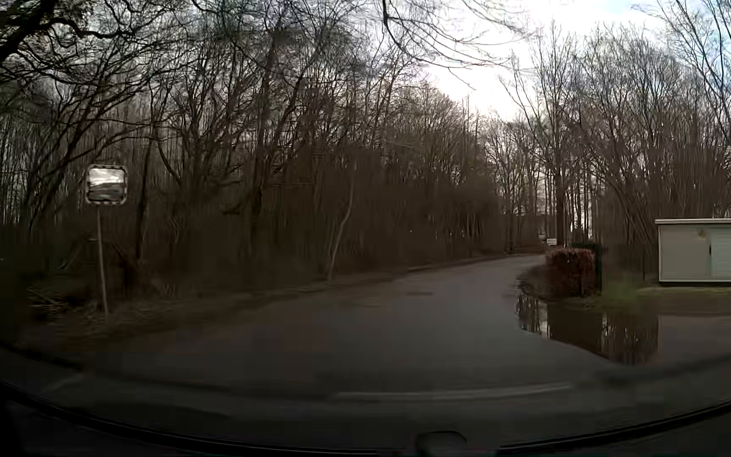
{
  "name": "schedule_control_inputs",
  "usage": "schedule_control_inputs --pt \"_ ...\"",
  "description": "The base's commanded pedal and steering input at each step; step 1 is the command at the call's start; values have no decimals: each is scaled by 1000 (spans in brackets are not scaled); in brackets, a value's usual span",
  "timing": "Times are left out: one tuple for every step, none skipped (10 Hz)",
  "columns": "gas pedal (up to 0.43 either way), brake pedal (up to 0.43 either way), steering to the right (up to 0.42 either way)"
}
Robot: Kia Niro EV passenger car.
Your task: Follow the waypoints while adhering to traffic rules and regulations
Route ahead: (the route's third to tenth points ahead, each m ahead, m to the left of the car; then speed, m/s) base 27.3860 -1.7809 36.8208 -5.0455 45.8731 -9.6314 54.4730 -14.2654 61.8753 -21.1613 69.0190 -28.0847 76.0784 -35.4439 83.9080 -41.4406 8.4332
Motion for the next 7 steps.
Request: schedule_control_inputs --pt "130 0 54" --pt "130 0 54" --pt "130 0 54" --pt "130 0 54" --pt "130 0 55" --pt "130 0 54" --pt "130 0 52"
